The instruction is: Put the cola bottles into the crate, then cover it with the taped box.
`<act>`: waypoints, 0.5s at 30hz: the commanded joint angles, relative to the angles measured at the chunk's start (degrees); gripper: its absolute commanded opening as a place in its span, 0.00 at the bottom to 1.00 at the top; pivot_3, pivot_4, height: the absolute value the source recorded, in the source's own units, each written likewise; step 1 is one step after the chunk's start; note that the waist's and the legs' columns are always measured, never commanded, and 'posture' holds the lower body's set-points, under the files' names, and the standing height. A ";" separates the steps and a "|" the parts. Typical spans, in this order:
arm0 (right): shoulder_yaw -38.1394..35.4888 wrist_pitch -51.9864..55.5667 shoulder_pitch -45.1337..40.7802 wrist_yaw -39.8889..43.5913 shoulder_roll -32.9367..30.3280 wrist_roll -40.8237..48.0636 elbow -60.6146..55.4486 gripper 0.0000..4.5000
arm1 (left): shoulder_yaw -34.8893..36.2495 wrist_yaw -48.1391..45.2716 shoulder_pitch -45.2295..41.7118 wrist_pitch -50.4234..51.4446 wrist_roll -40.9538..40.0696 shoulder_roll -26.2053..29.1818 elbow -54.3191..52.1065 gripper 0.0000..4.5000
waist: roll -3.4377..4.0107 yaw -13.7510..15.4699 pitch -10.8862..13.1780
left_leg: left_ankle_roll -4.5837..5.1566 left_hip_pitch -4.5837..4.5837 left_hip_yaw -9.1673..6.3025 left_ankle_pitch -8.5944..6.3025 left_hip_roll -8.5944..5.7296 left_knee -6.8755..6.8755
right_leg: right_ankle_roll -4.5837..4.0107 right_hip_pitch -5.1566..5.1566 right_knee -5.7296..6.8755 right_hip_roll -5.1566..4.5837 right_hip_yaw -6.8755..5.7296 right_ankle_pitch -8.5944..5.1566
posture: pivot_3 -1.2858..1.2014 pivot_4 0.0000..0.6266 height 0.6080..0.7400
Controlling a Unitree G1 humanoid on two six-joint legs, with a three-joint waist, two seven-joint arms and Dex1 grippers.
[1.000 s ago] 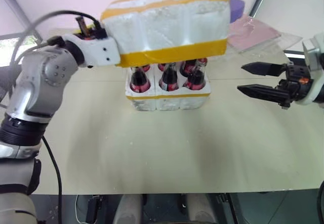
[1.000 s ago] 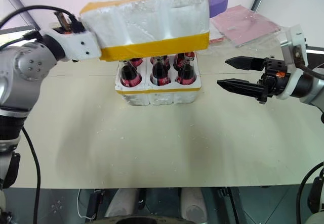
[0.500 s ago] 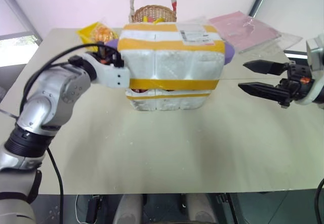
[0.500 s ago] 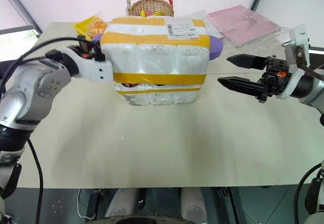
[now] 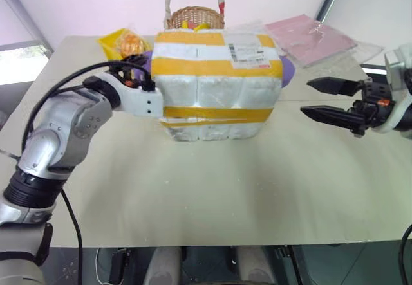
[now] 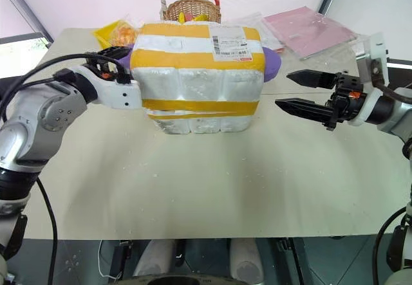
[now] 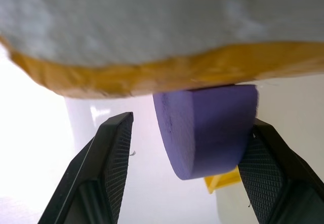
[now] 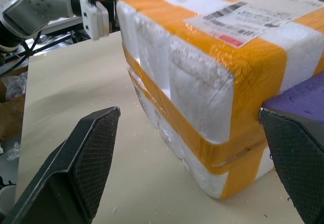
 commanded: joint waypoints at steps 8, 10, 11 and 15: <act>1.19 -2.18 -3.56 1.64 0.67 -1.29 2.25 1.00 | 14.59 -8.41 15.14 -0.93 -9.76 7.75 -11.22 0.72 | 0.01 -0.03 0.00 | 0.00 0.01 0.00 0.00 0.00 0.01 | -0.01 0.00 0.00 0.00 0.00 0.00 | 0.52 0.24 0.98; 1.85 -2.38 -4.42 2.06 0.75 -1.72 3.00 1.00 | 16.59 -9.37 18.02 -0.93 -11.33 8.63 -12.15 0.72 | 0.02 0.03 -0.01 | 0.00 0.02 0.01 0.00 0.00 -0.01 | -0.02 0.01 -0.01 0.00 0.01 -0.01 | 0.52 0.24 0.98; 2.18 -2.51 -4.78 2.26 0.79 -1.98 3.35 1.00 | 17.71 -10.12 19.26 -0.41 -12.43 8.75 -12.54 0.72 | 0.02 0.11 -0.01 | 0.00 0.02 0.00 0.00 0.00 0.00 | -0.03 0.01 -0.01 0.00 0.00 -0.01 | 0.52 0.24 0.98; 2.78 -2.87 -5.72 3.19 0.78 -2.82 4.46 1.00 | 22.74 -15.07 23.28 3.86 -20.66 8.04 -13.40 0.72 | 0.02 0.14 -0.01 | 0.00 0.02 0.01 0.00 0.00 0.01 | -0.03 0.03 -0.02 0.00 0.01 -0.01 | 0.52 0.24 0.98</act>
